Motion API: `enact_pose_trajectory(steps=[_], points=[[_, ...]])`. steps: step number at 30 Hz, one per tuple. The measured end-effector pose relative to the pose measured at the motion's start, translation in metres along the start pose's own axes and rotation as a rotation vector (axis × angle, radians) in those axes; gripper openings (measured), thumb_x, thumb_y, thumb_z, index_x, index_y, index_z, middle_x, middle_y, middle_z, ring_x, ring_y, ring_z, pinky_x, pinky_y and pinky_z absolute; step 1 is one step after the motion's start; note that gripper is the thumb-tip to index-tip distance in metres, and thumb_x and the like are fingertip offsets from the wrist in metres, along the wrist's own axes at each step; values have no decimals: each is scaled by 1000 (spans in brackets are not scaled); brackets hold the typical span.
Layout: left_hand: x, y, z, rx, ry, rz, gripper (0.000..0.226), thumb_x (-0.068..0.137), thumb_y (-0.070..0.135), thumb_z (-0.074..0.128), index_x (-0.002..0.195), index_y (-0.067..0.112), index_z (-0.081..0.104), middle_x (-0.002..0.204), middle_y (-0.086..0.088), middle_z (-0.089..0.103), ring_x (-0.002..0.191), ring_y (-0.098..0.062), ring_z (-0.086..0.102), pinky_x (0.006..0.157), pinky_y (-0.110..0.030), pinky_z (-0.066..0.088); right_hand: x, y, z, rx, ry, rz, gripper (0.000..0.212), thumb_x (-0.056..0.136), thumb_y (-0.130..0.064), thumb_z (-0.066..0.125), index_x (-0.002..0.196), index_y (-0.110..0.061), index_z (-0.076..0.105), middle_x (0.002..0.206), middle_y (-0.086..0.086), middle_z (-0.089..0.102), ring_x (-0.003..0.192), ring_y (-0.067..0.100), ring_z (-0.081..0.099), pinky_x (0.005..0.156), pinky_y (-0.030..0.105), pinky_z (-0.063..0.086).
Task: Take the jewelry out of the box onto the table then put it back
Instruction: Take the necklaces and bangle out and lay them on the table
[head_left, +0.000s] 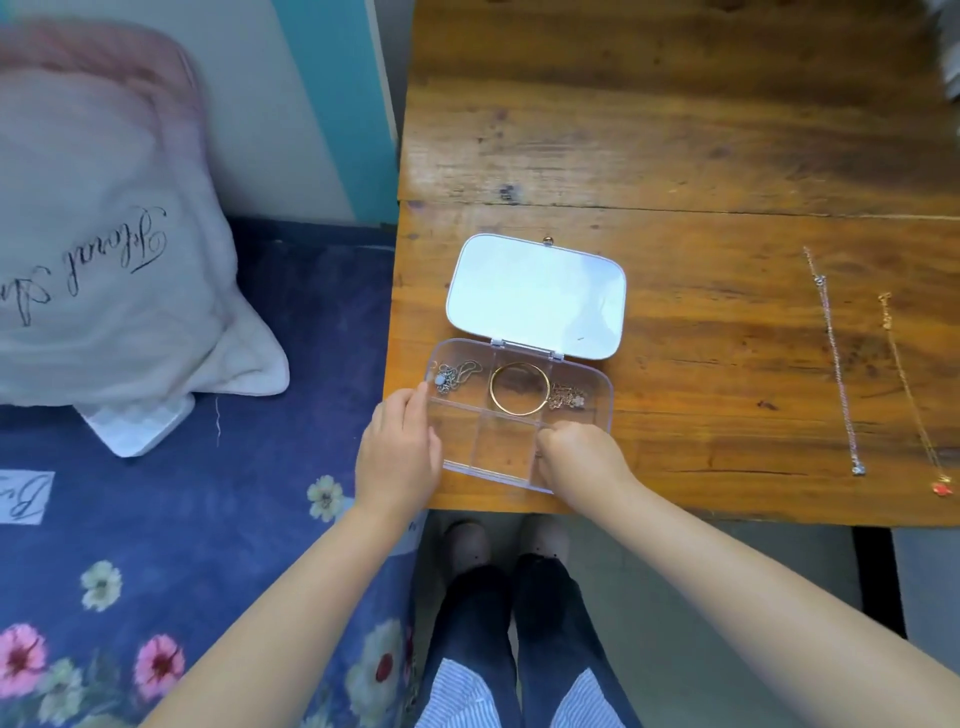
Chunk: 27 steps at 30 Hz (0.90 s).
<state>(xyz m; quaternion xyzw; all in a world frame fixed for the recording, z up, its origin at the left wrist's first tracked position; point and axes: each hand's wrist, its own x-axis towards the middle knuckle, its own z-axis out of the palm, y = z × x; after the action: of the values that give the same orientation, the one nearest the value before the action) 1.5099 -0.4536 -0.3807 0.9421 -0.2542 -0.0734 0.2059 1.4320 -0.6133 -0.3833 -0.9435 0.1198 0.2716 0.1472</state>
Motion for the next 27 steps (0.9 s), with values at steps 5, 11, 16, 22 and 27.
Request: enact_pose_trajectory(steps=[5, 11, 16, 22, 27], points=[[20, 37, -3, 0, -42, 136, 26, 59, -12, 72, 85, -6, 68, 84, -25, 67, 76, -40, 63, 62, -40, 56, 2, 2, -7, 50, -29, 4, 19, 81, 2, 44, 96, 0, 55, 105, 20, 62, 97, 31, 59, 63, 30, 34], [44, 72, 30, 151, -540, 68, 25, 91, 23, 44, 100, 7, 61, 109, -12, 54, 106, -30, 50, 74, -37, 42, -10, 6, -21, 210, 41, -18, 10, 79, -7, 46, 85, -4, 54, 96, 22, 63, 88, 34, 58, 59, 31, 31], [45, 65, 31, -61, -509, 2, 20, 89, 17, 50, 94, 9, 68, 98, -10, 58, 98, -28, 54, 72, -31, 44, -40, 38, -39, 392, 149, 101, 36, 70, -9, 51, 50, -23, 25, 61, 3, 43, 65, 25, 42, 56, 28, 29], [47, 79, 11, -172, -387, -13, 19, 90, 15, 52, 89, 6, 69, 80, -10, 61, 87, -27, 56, 67, -28, 35, -78, 81, -73, 598, 292, 263, 35, 69, -2, 55, 49, -23, 35, 49, 3, 46, 52, 23, 40, 51, 29, 32], [65, 125, -22, -286, -306, 23, 18, 88, 11, 56, 82, 2, 70, 76, -14, 70, 76, -28, 61, 63, -28, 38, -107, 117, -128, 761, 458, 278, 36, 71, 5, 53, 51, -24, 47, 48, 1, 48, 37, 6, 44, 45, 20, 37]])
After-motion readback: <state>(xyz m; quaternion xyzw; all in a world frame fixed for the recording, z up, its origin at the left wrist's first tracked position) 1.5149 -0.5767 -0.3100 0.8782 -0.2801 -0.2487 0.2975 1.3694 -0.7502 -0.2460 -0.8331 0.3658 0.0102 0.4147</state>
